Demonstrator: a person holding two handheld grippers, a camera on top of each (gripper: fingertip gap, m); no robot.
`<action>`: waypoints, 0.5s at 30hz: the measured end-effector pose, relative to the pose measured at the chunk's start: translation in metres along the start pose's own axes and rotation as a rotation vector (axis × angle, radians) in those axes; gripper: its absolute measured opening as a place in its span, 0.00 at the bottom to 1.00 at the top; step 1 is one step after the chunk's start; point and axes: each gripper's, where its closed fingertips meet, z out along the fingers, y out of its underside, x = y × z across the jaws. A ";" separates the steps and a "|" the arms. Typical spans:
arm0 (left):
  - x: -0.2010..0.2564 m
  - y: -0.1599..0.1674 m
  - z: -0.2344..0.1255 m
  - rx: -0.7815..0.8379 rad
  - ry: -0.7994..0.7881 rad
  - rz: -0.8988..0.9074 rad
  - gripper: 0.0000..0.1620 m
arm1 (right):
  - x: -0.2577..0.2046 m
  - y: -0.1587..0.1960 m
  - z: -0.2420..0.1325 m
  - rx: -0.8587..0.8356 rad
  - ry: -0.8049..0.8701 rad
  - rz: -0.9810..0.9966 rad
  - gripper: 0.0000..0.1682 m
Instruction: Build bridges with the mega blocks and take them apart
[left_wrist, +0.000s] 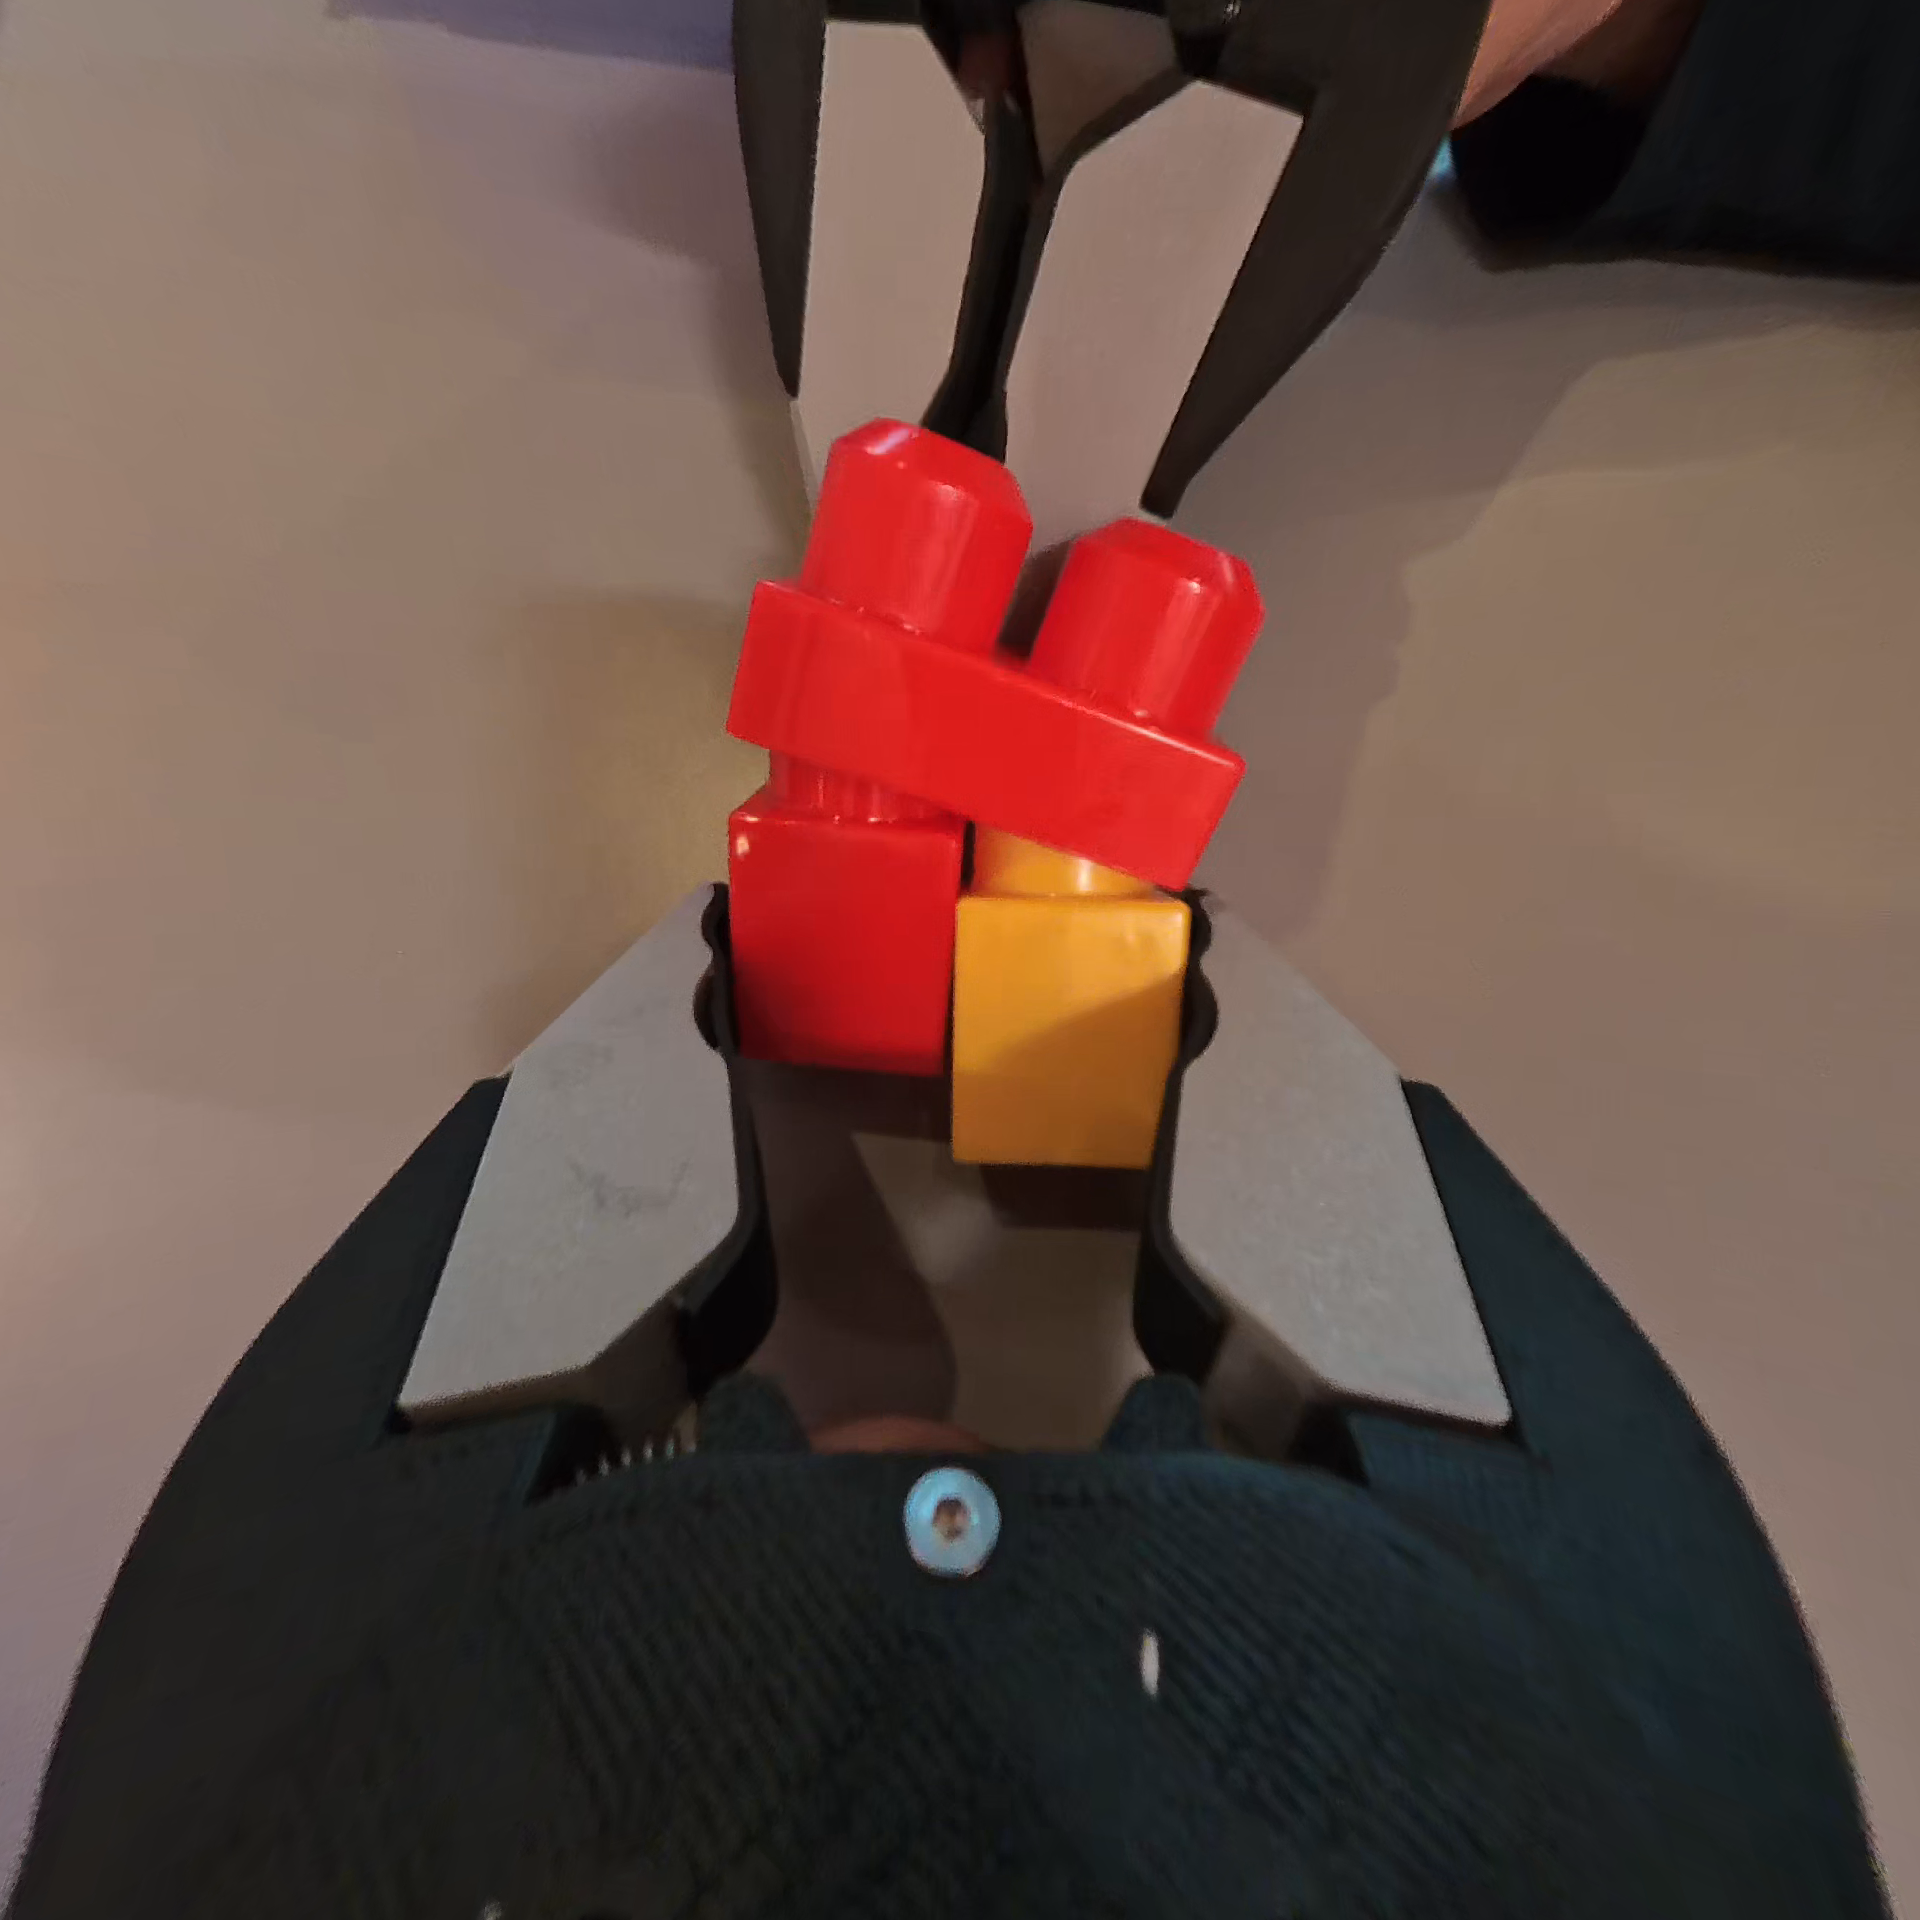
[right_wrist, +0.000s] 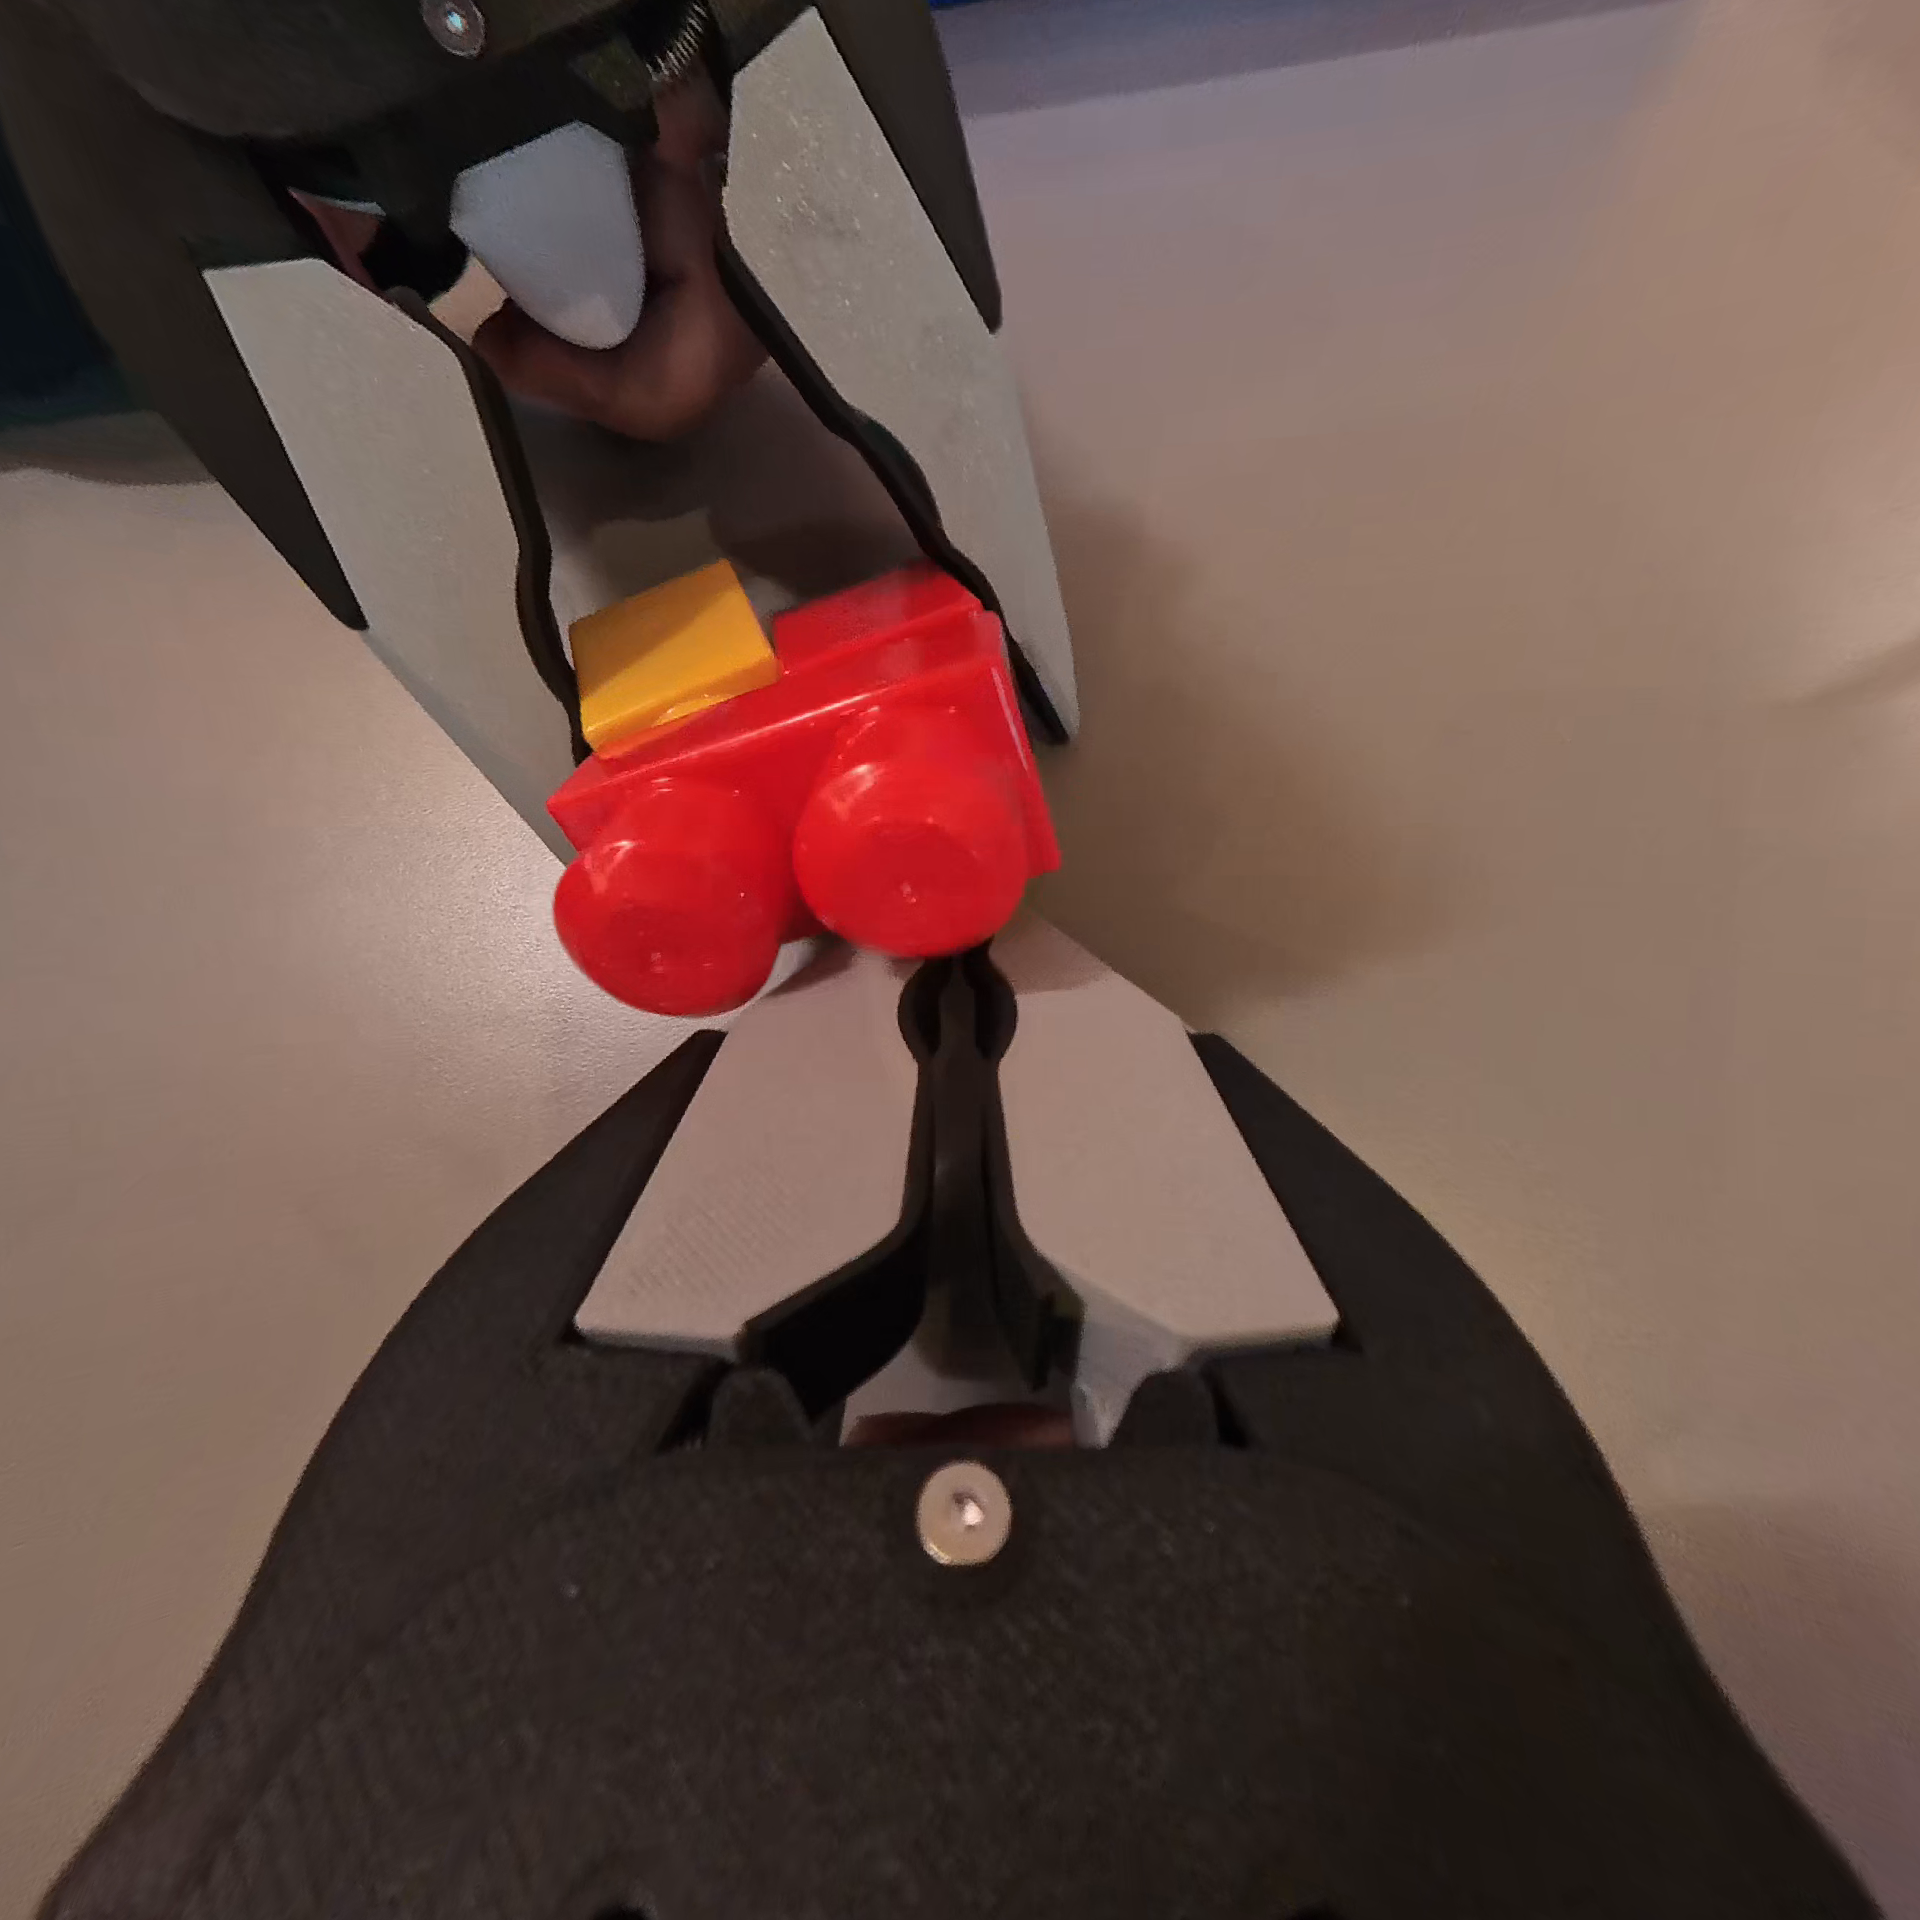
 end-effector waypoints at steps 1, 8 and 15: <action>0.000 -0.001 0.001 0.000 0.003 0.004 0.52 | -0.001 0.000 0.000 0.000 -0.007 0.002 0.00; 0.002 -0.004 0.002 0.009 -0.006 0.038 0.50 | 0.004 0.006 -0.007 -0.018 -0.002 0.045 0.00; -0.002 -0.008 0.004 0.021 -0.043 0.055 0.50 | 0.000 0.002 -0.002 -0.005 -0.009 0.032 0.00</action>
